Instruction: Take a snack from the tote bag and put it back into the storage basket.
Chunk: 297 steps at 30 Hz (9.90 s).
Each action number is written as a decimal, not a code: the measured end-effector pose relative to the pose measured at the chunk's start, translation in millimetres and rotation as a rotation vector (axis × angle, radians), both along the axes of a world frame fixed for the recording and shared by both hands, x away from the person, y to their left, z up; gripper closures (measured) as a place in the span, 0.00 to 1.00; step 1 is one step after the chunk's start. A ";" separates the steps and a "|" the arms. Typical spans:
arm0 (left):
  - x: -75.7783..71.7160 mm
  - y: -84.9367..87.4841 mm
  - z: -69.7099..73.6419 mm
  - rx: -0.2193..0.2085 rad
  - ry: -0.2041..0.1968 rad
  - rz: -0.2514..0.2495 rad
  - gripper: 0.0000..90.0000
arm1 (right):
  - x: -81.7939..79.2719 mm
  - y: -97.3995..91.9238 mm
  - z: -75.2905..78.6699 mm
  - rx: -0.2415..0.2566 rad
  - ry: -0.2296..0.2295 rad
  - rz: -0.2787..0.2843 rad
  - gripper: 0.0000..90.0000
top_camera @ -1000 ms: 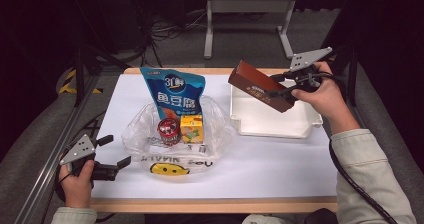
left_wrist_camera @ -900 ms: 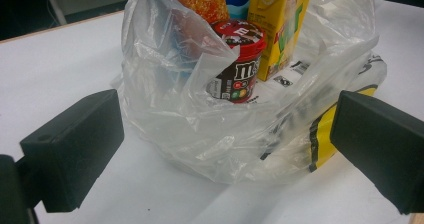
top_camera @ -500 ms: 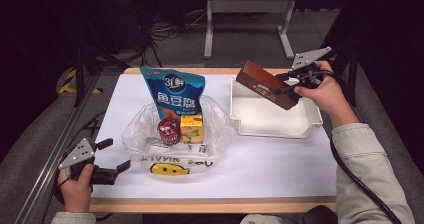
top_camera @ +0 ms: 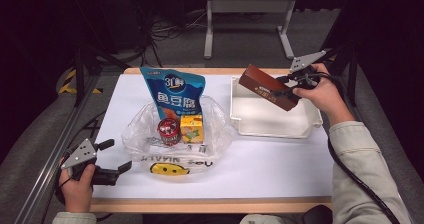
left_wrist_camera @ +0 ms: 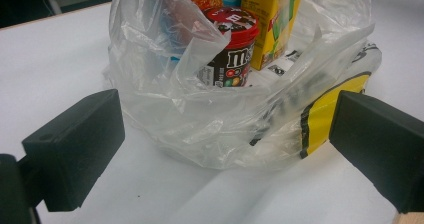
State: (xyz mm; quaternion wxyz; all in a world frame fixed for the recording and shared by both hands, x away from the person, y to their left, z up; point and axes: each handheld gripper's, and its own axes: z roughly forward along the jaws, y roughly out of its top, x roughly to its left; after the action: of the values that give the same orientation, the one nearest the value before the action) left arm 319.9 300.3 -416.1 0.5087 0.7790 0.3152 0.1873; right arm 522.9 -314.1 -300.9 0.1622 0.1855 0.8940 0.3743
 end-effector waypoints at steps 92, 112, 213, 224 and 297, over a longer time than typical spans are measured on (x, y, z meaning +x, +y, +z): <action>-1.1 2.7 -2.5 0.006 0.014 -0.017 0.03 | 52.1 10.4 -80.4 -0.197 0.135 -0.122 0.44; -1.8 2.9 -2.1 -0.001 0.010 -0.020 0.03 | 49.2 4.7 -76.7 -0.115 0.086 -0.184 0.36; 8.0 -2.0 -1.2 -0.017 0.006 -0.019 0.03 | -0.4 -10.6 -117.0 0.134 0.070 -0.761 1.00; 9.3 -2.0 -1.3 -0.019 0.006 -0.022 0.03 | -8.2 -6.6 -109.6 0.165 0.069 -0.720 0.98; 19.2 -5.9 3.3 -0.030 0.017 -0.058 0.03 | -99.8 179.1 10.2 0.416 -0.071 0.064 0.23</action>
State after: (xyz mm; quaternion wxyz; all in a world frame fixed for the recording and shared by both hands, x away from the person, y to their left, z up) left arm 339.1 294.4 -412.8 0.5227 0.7818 0.2994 0.1613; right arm 423.0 -135.0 -290.6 0.1396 0.1731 0.7966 0.5622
